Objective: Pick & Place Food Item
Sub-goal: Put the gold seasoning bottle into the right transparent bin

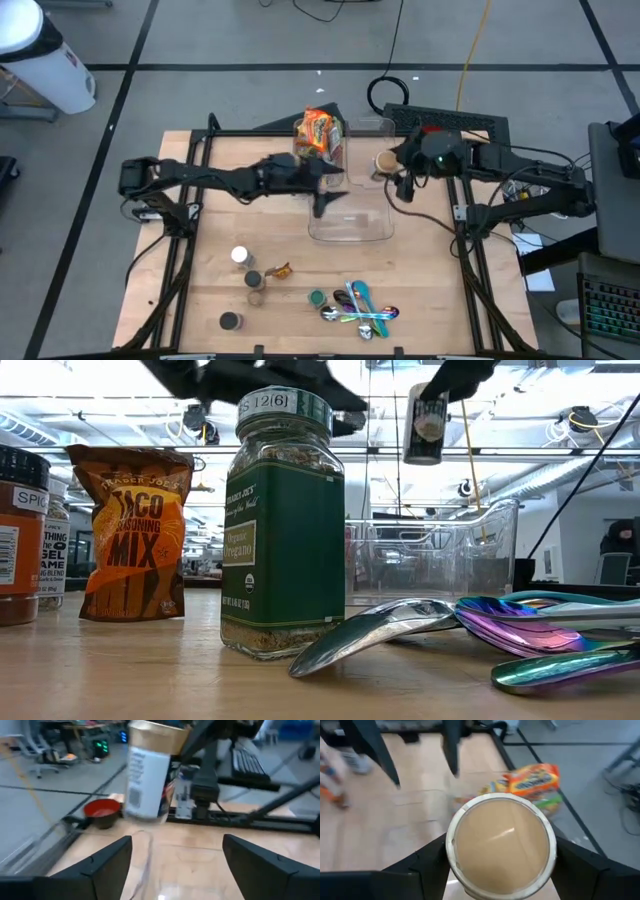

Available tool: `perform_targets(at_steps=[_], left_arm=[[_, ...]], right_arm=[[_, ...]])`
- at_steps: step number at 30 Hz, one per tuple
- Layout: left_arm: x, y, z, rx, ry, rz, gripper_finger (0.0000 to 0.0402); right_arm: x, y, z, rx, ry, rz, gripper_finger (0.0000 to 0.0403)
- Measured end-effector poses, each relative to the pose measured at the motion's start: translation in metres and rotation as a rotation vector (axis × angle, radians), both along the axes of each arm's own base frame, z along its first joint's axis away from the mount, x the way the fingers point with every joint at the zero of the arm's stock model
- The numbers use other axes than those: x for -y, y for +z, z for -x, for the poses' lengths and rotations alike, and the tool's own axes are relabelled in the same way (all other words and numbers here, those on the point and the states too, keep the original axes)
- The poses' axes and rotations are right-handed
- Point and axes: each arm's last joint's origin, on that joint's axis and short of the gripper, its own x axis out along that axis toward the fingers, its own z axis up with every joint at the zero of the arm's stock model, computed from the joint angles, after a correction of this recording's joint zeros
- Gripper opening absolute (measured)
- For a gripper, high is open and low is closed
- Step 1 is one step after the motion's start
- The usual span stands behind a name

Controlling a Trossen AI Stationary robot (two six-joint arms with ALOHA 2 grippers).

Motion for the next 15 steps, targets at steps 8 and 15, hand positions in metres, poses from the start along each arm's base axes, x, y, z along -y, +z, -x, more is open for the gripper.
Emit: perform_targets(at_steps=[8, 15], left_arm=[[-0.006, -0.001, 0.052, 0.159, 0.049, 0.031, 0.0299], [-0.005, 0.000, 0.053, 0.164, 0.044, 0.023, 0.0313]], right_arm=[[0.071, -0.022, -0.006, 0.069, -0.143, -0.013, 0.0265], [0.145, -0.077, -0.022, 0.048, -0.251, -0.094, 0.0265]])
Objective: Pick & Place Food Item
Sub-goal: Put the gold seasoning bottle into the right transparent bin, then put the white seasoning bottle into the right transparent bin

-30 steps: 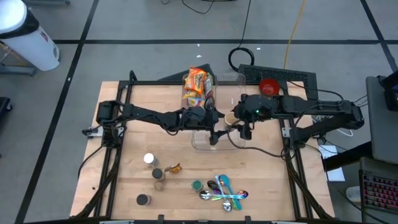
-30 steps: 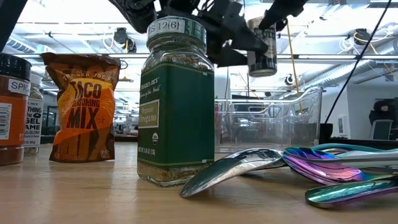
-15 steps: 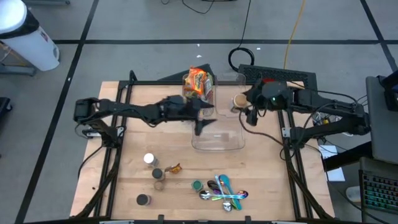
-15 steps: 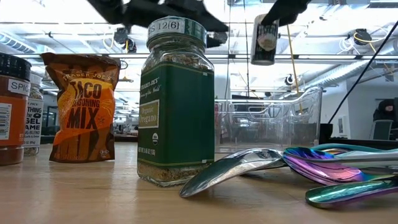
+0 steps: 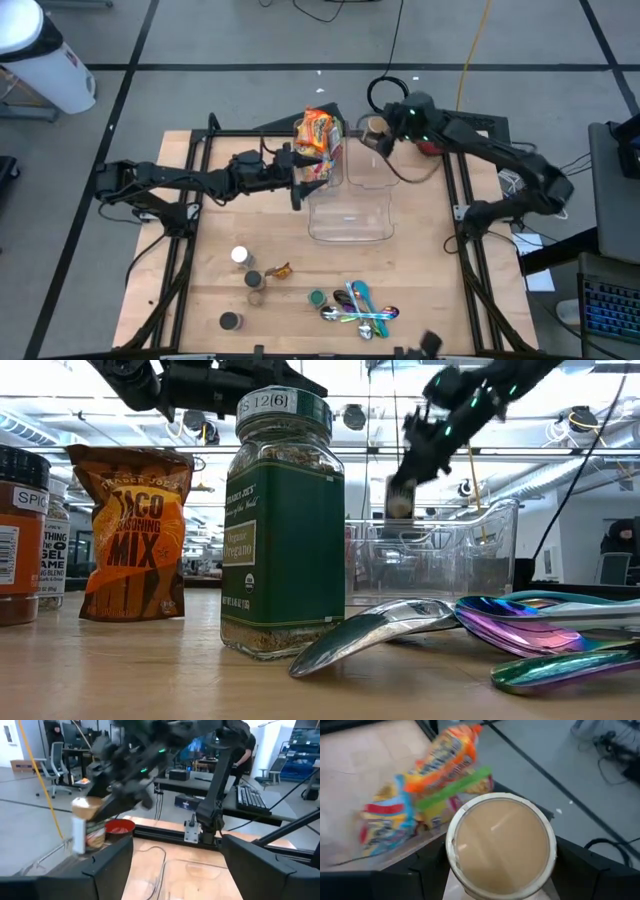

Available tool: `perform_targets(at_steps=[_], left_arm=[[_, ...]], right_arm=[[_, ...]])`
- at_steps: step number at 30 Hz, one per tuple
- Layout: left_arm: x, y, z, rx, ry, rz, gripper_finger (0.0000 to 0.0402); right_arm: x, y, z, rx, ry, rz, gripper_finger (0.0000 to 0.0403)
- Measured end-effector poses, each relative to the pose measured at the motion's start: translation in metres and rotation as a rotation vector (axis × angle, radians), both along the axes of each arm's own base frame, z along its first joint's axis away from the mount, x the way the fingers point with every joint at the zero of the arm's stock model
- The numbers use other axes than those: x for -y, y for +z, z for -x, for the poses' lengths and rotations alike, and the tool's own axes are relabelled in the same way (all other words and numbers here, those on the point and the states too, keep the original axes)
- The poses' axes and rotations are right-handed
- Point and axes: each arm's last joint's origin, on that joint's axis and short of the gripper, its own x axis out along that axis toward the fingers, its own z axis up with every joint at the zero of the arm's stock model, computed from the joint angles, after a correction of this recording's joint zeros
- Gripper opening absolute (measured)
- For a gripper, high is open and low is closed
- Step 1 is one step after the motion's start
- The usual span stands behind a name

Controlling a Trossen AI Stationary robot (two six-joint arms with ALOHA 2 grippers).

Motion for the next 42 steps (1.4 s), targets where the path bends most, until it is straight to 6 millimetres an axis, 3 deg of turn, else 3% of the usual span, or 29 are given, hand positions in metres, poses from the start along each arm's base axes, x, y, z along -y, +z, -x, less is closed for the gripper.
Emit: perform_targets(at_steps=[11, 23, 30, 36, 42], left_arm=[[0.000, -0.001, 0.000, -0.011, 0.001, -0.006, 0.0307], [-0.002, -0.003, 0.000, -0.026, 0.038, -0.005, 0.0310], [-0.002, -0.003, 0.000, -0.027, 0.039, -0.004, 0.0319], [-0.002, -0.003, 0.000, -0.034, 0.039, -0.003, 0.0307], [-0.002, -0.003, 0.000, -0.033, 0.039, -0.001, 0.0301]], right_arm=[[0.056, -0.066, -0.026, 0.033, -0.041, -0.110, 0.0265], [0.073, -0.102, -0.035, -0.007, -0.045, -0.134, 0.0265], [0.072, -0.101, -0.036, -0.012, -0.028, -0.109, 0.0266], [0.065, -0.088, -0.036, -0.004, -0.001, -0.070, 0.0381], [0.043, -0.052, -0.030, 0.009, 0.055, -0.002, 0.0348]])
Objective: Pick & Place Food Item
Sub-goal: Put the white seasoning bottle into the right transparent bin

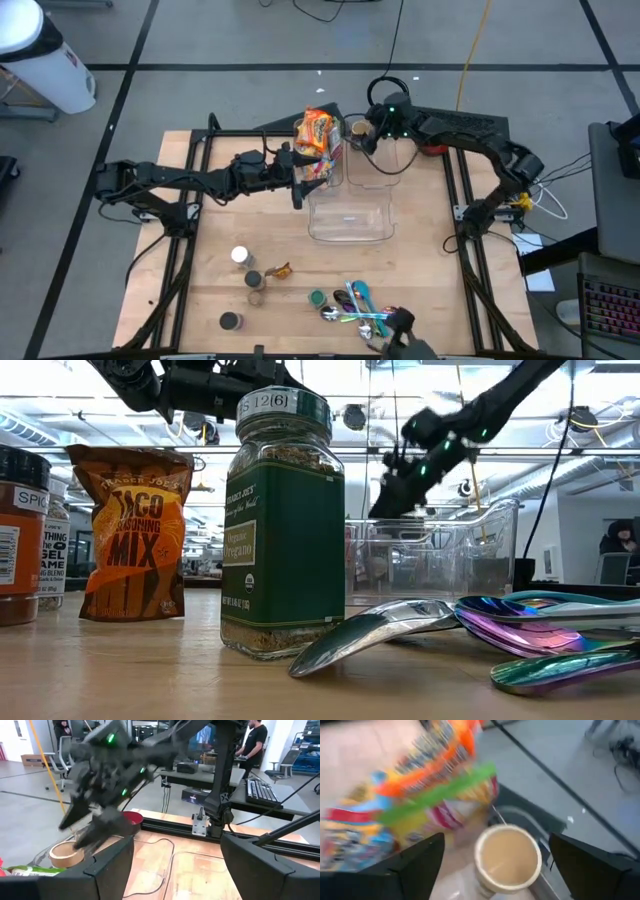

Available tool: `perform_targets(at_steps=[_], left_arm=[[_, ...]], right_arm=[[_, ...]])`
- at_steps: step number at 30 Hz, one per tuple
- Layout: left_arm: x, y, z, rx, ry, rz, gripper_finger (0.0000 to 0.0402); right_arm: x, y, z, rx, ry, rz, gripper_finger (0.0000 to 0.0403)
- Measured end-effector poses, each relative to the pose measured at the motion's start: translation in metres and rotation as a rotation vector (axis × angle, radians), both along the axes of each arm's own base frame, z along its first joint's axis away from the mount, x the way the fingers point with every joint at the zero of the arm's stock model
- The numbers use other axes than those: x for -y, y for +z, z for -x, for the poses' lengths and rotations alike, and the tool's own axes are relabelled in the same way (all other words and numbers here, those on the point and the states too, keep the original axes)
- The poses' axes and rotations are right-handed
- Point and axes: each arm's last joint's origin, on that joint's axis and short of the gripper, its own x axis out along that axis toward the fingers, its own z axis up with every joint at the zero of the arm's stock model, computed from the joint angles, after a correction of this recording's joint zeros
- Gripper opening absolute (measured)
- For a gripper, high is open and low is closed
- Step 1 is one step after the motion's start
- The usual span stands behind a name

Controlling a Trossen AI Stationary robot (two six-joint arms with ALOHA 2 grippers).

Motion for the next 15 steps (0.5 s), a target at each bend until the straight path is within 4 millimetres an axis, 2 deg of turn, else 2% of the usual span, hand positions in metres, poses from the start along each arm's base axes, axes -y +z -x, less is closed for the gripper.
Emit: perform_targets(at_steps=[4, 8, 15], left_arm=[[0.001, 0.000, 0.000, 0.002, -0.003, 0.009, 0.0308], [0.002, -0.001, 0.000, -0.003, -0.014, 0.026, 0.0316], [0.008, -0.008, -0.001, -0.060, -0.033, 0.151, 0.0318]], right_arm=[[-0.030, 0.034, 0.009, 0.024, 0.047, 0.020, 0.0329], [-0.071, 0.067, 0.025, 0.053, 0.097, -0.016, 0.0322], [-0.145, 0.094, 0.047, 0.039, 0.281, -0.070, 0.0321]])
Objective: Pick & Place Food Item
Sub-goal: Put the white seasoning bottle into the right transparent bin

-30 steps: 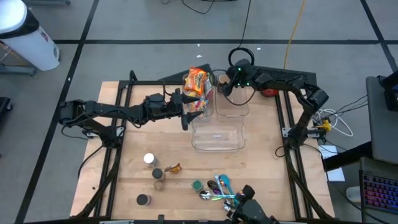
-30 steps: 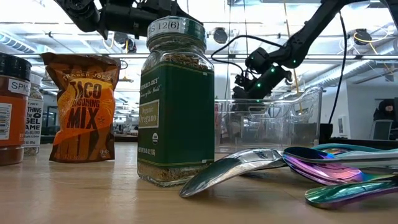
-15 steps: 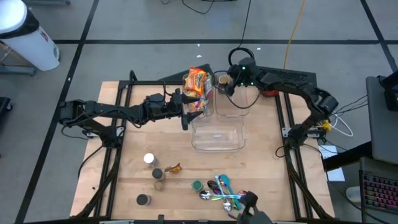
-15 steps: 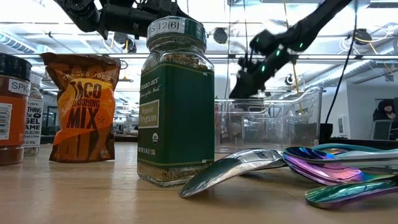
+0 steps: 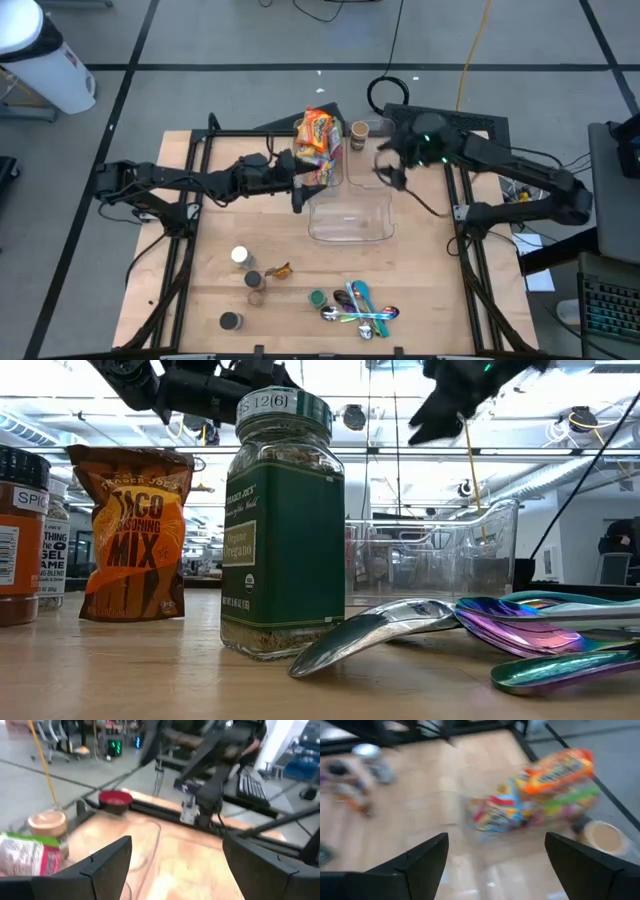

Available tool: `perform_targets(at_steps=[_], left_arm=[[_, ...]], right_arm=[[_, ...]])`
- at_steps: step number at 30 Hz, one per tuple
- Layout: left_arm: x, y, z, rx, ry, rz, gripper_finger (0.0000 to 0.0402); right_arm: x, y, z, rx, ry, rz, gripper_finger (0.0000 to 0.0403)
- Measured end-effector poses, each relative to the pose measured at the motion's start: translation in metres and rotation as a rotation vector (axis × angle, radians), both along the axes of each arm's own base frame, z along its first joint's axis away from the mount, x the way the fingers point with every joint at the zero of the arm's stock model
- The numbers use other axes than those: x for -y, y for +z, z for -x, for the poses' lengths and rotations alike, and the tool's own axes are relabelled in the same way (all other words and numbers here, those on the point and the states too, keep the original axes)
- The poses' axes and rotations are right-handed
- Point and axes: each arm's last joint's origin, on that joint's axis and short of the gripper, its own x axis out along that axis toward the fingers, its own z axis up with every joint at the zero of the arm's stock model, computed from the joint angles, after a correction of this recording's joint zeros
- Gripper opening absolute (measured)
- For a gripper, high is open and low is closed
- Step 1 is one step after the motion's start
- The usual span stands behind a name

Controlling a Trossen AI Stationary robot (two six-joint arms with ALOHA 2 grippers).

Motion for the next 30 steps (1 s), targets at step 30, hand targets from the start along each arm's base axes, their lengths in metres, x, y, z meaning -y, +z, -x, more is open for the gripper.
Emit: perform_targets(at_steps=[30], left_arm=[[0.127, 0.025, 0.110, -1.220, 0.482, 0.784, 0.0275]], right_arm=[[-0.046, -0.058, 0.020, 0.238, 0.142, 0.006, 0.0322]])
